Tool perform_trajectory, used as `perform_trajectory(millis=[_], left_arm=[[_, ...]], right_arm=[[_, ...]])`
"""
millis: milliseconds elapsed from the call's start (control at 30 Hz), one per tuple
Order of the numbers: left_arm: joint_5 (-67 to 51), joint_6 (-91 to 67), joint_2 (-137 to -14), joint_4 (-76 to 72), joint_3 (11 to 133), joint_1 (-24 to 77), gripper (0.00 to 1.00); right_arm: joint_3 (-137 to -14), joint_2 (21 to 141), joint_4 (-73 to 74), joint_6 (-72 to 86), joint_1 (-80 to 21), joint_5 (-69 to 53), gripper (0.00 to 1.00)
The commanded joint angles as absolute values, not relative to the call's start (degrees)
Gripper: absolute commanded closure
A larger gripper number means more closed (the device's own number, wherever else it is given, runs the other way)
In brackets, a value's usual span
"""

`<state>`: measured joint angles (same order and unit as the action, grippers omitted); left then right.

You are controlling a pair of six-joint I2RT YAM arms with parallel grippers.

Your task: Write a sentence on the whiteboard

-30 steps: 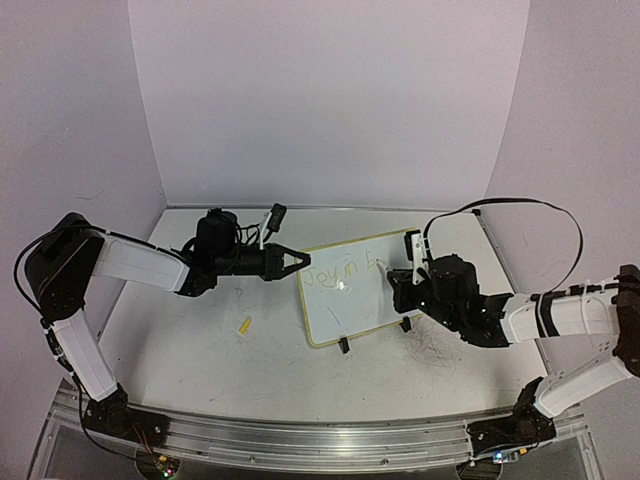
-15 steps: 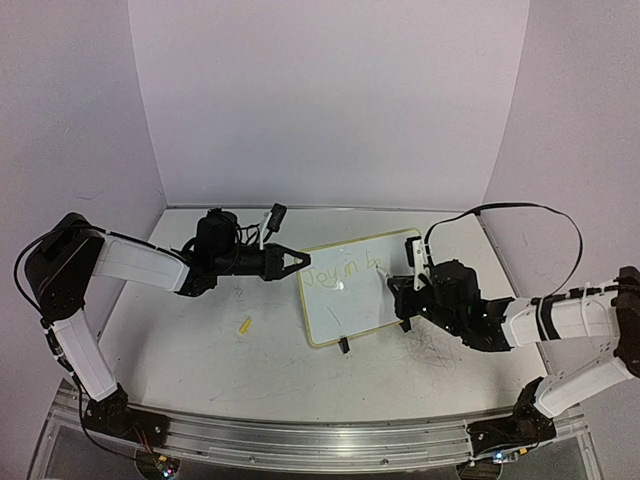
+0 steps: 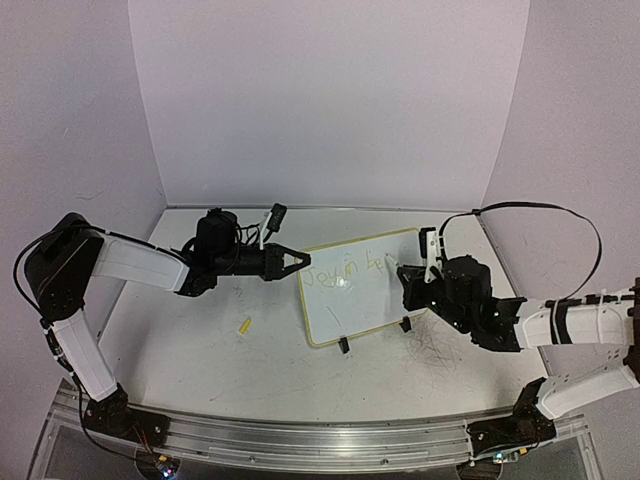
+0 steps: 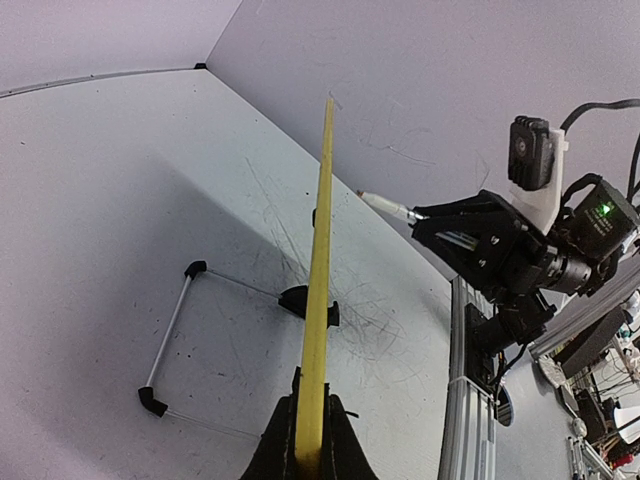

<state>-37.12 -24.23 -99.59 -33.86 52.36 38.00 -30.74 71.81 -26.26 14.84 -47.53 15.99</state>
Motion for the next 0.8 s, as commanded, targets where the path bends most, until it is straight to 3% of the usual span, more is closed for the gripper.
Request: perform_trajectory(millis=[0, 767], left_arm=[[-31.53, -21.45, -98.96, -29.14, 52.62, 37.46, 1.00], [-31.60, -21.36, -99.06, -29.16, 52.45, 37.55, 1.00]], right_arm=[[-31.70, 71.06, -28.88, 12.73, -47.24, 16.31, 1.00], [-35.31, 77.25, -27.86, 13.19, -46.19, 17.82, 1.00]])
